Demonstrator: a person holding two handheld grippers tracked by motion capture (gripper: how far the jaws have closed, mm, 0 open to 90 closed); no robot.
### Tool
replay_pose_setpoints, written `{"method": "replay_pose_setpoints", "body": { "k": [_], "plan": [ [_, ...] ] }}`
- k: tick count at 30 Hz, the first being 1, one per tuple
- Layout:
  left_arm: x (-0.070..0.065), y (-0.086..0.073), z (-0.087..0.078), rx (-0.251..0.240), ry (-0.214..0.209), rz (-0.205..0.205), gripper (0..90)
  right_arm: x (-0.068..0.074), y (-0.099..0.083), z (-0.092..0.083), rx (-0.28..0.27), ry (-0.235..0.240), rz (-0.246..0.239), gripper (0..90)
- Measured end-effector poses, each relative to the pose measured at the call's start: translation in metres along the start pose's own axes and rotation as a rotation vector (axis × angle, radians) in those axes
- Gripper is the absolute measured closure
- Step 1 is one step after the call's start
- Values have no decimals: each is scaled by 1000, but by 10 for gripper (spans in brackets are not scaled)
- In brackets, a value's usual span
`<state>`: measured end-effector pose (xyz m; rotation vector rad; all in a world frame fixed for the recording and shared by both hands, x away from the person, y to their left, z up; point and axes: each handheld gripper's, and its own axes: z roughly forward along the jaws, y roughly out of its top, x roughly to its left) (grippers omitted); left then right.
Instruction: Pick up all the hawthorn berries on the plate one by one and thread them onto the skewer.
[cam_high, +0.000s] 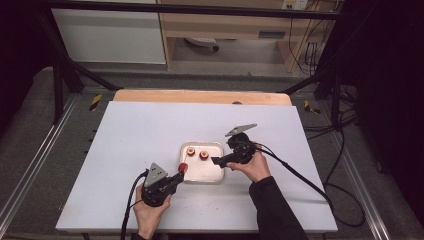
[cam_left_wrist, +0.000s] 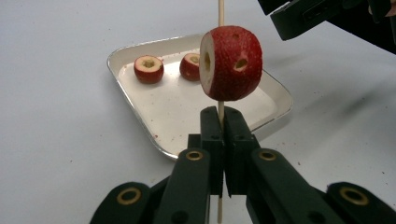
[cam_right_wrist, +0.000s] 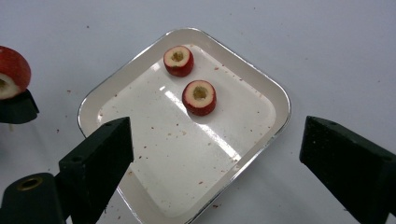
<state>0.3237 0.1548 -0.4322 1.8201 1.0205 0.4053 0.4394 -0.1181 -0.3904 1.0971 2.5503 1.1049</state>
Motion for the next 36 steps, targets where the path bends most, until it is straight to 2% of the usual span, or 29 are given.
{"method": "replay_pose_setpoints", "body": {
  "k": [14, 22, 26, 31, 36],
  "plan": [
    [5, -3, -5, 6, 9, 21, 878, 8, 26, 28, 106, -20, -21, 106],
    [10, -7, -7, 9, 15, 14, 878, 13, 41, 41, 154, -17, 21, 145],
    [11, -8, -7, 14, 9, 9, 878, 16, 45, 49, 194, 1, 32, 202],
    [12, -9, -8, 15, 9, 4, 878, 16, 48, 61, 257, -6, 69, 274],
    [13, -9, -7, 21, 7, 8, 878, 14, 47, 69, 263, -14, 118, 358]
  ]
}}
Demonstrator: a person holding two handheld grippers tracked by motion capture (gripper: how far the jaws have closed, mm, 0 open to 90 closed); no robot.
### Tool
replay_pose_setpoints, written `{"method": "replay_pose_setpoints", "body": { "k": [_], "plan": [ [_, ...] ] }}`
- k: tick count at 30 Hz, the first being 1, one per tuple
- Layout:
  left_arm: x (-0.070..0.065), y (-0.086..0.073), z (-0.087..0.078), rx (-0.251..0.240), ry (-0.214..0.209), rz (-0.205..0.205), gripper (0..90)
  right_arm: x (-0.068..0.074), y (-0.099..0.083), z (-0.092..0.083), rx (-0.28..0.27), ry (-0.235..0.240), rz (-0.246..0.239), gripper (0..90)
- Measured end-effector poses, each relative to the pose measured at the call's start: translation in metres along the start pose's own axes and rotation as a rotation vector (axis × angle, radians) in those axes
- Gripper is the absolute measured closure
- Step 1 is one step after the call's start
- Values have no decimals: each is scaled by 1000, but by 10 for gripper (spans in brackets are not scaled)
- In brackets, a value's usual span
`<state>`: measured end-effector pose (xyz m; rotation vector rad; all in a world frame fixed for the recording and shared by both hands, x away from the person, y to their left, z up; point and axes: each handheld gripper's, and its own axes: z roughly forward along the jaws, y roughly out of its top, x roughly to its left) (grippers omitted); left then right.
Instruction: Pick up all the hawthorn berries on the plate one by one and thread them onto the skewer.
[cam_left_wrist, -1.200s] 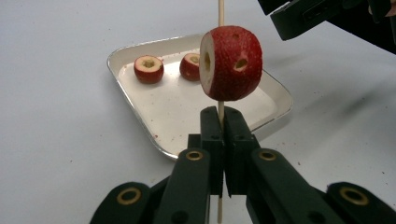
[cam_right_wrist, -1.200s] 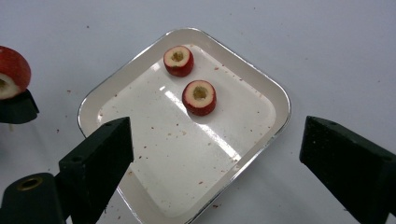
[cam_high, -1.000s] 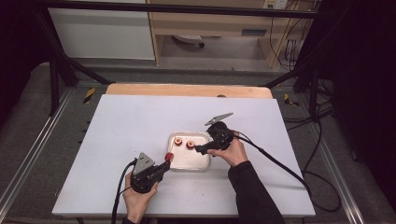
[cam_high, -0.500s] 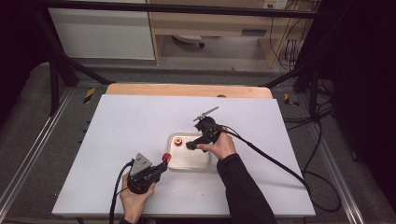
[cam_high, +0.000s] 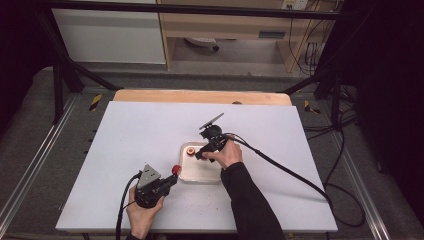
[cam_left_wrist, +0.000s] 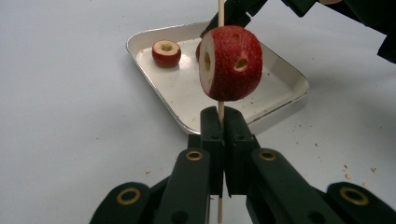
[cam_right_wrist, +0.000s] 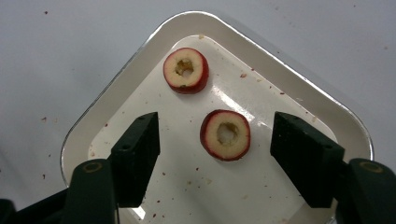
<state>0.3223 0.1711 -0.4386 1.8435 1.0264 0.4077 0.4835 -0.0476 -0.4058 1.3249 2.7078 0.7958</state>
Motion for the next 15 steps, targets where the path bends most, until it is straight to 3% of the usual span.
{"method": "replay_pose_setpoints", "body": {
  "k": [15],
  "plan": [
    [0, -1, 1, 11, 2, 3, 878, -7, 2, 12, 43, -1, 77, 520]
  ]
}}
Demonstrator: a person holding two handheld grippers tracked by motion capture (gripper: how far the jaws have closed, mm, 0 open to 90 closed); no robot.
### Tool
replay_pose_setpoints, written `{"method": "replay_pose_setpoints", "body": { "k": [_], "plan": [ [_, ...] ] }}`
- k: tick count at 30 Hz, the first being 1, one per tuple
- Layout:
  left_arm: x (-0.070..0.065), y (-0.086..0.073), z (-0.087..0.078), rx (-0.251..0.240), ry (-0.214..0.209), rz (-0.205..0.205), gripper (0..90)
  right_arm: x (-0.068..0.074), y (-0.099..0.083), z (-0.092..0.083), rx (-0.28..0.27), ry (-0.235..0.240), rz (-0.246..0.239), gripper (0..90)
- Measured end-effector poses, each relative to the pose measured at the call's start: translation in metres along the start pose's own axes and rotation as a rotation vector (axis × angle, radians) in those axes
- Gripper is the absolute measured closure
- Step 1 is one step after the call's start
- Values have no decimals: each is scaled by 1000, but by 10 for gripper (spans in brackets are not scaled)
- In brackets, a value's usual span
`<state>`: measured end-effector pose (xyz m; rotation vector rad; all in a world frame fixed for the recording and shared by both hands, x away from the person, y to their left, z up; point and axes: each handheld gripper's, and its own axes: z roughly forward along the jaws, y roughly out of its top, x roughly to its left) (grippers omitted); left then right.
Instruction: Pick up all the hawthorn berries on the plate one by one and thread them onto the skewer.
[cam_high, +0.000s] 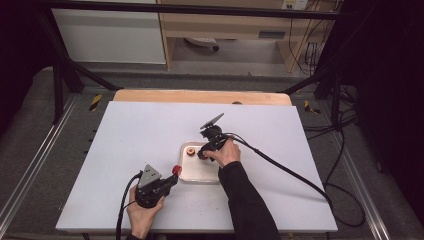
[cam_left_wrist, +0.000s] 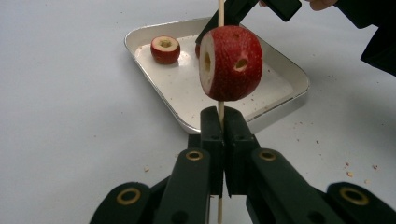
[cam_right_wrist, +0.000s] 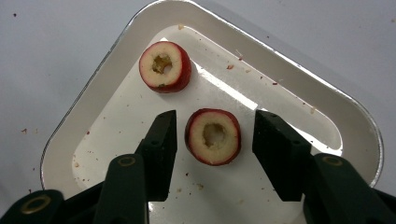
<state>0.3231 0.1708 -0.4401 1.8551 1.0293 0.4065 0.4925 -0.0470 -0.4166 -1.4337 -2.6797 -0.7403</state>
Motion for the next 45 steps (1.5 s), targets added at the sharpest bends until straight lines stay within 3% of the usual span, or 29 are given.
{"method": "replay_pose_setpoints", "body": {
  "k": [7, 13, 23, 29, 34, 35, 45],
  "plan": [
    [0, 0, 0, 2, -5, -5, 878, -2, 0, 2, 9, 2, 6, 597],
    [0, 0, 0, 3, -5, -4, 878, -2, 0, 1, 14, 3, 12, 601],
    [-2, 0, 2, 0, -5, -6, 878, 3, -3, -24, -69, 46, 23, 603],
    [-7, 2, 4, 3, -1, 14, 878, 3, -12, -41, -114, 72, 26, 604],
    [-12, 3, 7, 1, -8, 16, 878, -1, -26, -51, -178, 108, 40, 604],
    [-12, 4, 9, -14, -21, 30, 878, -2, -29, -54, -200, 119, 44, 604],
    [-25, 6, 15, -1, -32, 11, 878, -11, -63, -69, -403, 220, 97, 605]
  ]
}}
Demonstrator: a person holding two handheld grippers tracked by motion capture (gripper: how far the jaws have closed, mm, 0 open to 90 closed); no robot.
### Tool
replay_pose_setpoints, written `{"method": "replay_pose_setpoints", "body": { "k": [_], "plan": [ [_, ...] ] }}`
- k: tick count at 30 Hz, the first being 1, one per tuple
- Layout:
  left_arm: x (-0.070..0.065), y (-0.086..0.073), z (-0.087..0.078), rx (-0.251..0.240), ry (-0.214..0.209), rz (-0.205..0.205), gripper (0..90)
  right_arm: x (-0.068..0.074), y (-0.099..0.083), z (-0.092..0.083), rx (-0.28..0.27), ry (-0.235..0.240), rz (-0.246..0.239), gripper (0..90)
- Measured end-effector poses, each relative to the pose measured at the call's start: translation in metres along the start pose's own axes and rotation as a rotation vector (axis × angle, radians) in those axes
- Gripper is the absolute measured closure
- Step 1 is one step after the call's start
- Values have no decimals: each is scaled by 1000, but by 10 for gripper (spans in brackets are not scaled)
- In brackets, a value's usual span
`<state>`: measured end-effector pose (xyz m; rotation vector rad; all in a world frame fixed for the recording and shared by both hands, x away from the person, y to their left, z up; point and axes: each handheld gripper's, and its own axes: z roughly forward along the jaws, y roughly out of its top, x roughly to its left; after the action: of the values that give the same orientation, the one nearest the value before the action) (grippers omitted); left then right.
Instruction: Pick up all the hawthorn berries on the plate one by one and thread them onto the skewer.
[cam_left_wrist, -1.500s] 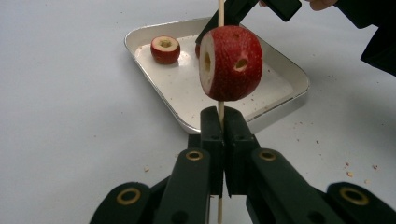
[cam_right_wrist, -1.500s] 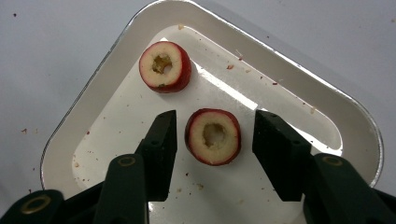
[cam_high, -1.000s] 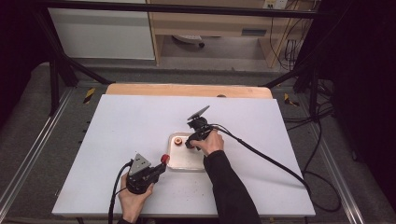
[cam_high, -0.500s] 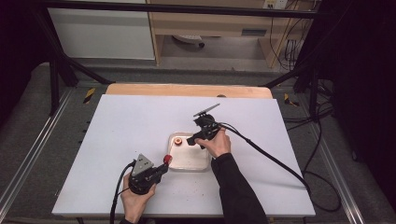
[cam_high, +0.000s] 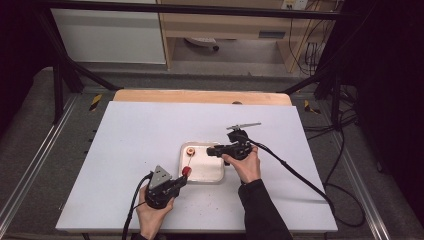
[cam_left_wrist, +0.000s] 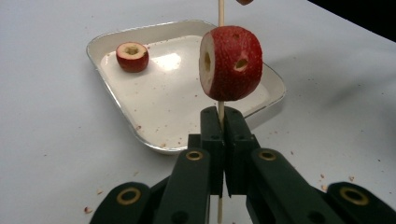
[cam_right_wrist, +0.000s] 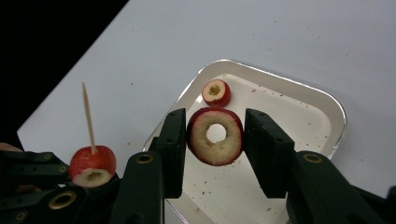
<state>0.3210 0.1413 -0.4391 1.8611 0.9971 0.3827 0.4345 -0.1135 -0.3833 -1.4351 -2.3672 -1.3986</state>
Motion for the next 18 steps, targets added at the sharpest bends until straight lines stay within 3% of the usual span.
{"method": "replay_pose_setpoints", "body": {
  "k": [9, 18],
  "plan": [
    [-11, 1, 6, -11, -11, -1, 878, -7, -20, -16, -179, 67, 51, 605],
    [-18, 1, 10, -16, -22, -5, 878, -9, -32, -23, -320, 107, 91, 606]
  ]
}}
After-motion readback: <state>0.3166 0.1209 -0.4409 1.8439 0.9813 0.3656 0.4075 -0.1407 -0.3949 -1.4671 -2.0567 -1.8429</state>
